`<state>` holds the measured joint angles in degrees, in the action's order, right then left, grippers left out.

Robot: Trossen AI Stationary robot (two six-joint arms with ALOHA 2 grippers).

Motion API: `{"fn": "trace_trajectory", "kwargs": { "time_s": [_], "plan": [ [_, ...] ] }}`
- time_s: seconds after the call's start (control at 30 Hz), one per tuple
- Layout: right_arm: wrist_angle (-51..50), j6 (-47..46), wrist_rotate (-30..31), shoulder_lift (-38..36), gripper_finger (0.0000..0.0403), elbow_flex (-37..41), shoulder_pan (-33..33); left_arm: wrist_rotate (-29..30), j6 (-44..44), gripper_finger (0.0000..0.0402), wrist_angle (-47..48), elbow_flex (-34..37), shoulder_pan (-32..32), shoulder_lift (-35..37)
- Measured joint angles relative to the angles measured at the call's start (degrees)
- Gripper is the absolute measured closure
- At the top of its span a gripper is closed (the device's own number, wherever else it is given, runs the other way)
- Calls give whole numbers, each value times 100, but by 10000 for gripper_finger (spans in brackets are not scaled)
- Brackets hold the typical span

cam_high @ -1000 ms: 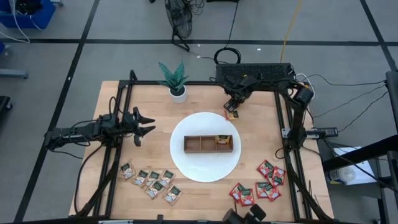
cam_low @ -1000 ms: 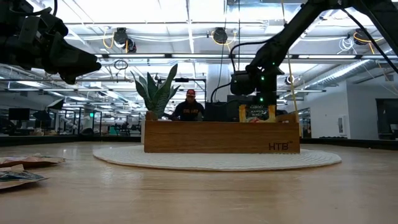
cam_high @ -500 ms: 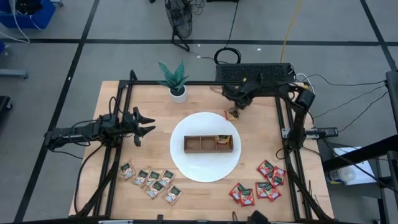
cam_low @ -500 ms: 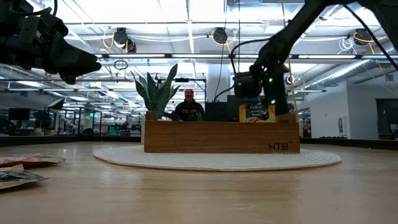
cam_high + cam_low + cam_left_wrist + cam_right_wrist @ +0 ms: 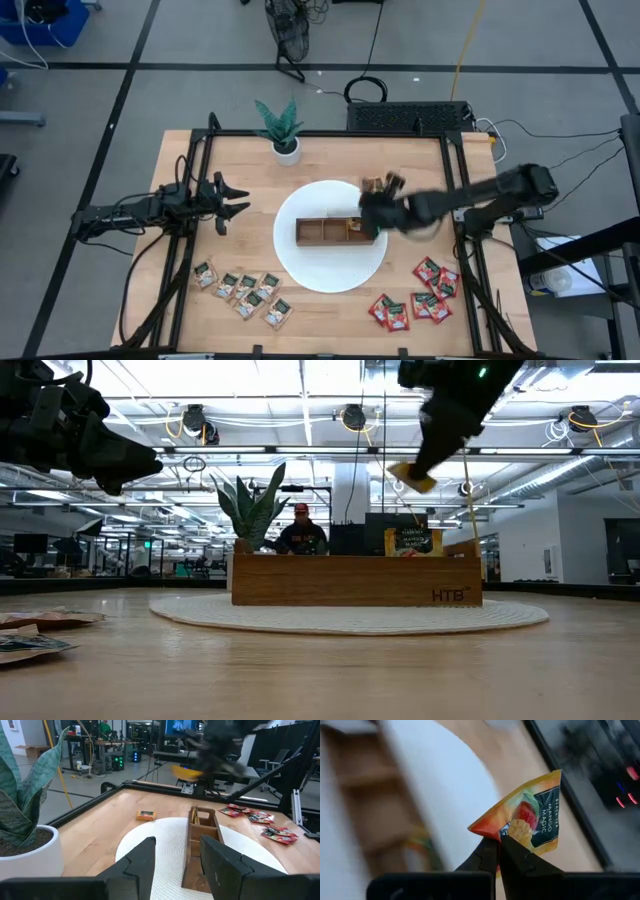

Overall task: Pick & Place Tea
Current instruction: Put the yellow tea bag into the right section of the wooden organizer

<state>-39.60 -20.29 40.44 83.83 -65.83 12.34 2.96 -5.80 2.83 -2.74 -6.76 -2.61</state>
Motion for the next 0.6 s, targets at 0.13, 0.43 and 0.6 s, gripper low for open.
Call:
{"fn": "trace_trajectory", "kwargs": {
  "time_s": [0.13,0.43,0.6],
  "plan": [
    [1283,185,5,192,402,341,619,0,0,245,0,0,0,-2],
    [1486,-242,4,841,402,687,759,0,0,245,1,0,0,0],
    [1400,-260,-6,952,402,681,760,0,0,245,0,0,1,-2]
  ]
}}
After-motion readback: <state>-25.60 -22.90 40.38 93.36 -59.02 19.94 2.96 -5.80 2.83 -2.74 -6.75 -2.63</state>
